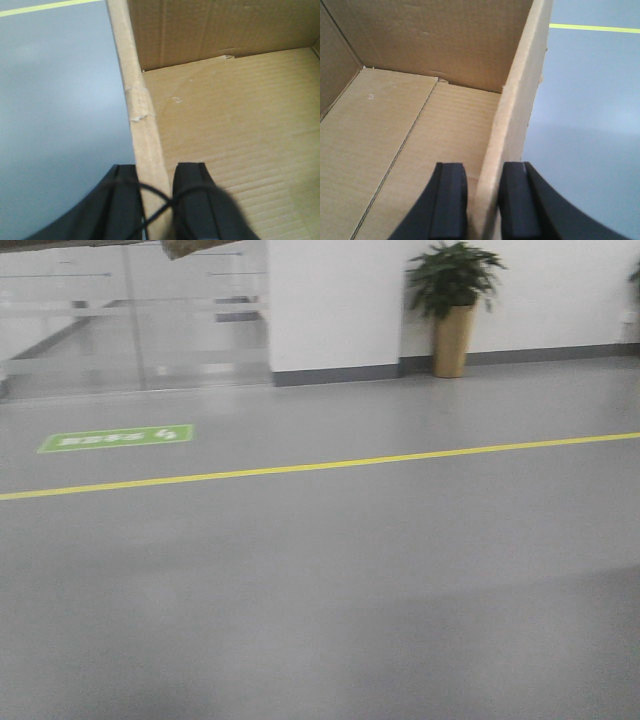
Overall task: Grab carton from right shelf to conveyor
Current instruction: 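Hold the carton with both grippers while driving to the red conveyor, then carry the carton over the grey conveyor belt with both grippers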
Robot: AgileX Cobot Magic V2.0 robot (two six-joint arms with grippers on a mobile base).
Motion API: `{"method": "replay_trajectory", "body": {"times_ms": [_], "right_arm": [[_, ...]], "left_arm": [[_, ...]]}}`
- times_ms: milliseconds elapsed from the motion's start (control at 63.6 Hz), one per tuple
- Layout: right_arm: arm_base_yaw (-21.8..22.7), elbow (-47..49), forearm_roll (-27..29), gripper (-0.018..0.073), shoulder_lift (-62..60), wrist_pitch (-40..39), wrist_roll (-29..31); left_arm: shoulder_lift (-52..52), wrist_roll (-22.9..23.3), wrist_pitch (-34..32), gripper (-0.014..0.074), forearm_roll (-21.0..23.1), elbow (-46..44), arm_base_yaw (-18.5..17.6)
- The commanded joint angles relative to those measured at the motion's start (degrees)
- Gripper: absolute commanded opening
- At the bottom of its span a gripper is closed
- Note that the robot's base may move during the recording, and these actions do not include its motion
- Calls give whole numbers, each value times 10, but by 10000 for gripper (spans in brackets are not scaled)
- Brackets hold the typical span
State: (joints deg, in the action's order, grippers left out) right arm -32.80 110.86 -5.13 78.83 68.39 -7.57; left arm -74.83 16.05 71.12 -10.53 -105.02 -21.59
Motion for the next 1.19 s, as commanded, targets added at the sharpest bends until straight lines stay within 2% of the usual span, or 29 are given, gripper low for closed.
{"method": "replay_trajectory", "body": {"times_ms": [0, 314, 503, 676, 1006, 1179], "right_arm": [[0, 9, 13, -68, -4, -45, 16], [0, 9, 13, -68, -1, -46, 16], [0, 9, 13, -68, -1, -48, 16], [0, 9, 13, -68, -1, -50, 16], [0, 9, 13, -68, -1, -51, 16], [0, 9, 13, -68, -1, -51, 16]], "left_arm": [[5, -9, -23, -6, 8, -8, -5], [5, -9, -23, -6, 8, -8, -5], [5, -9, -23, -6, -19, -8, -5], [5, -9, -23, -6, -57, -8, -5], [5, -9, -23, -6, -158, -8, -5], [5, -9, -21, -6, -191, -8, -5]]}}
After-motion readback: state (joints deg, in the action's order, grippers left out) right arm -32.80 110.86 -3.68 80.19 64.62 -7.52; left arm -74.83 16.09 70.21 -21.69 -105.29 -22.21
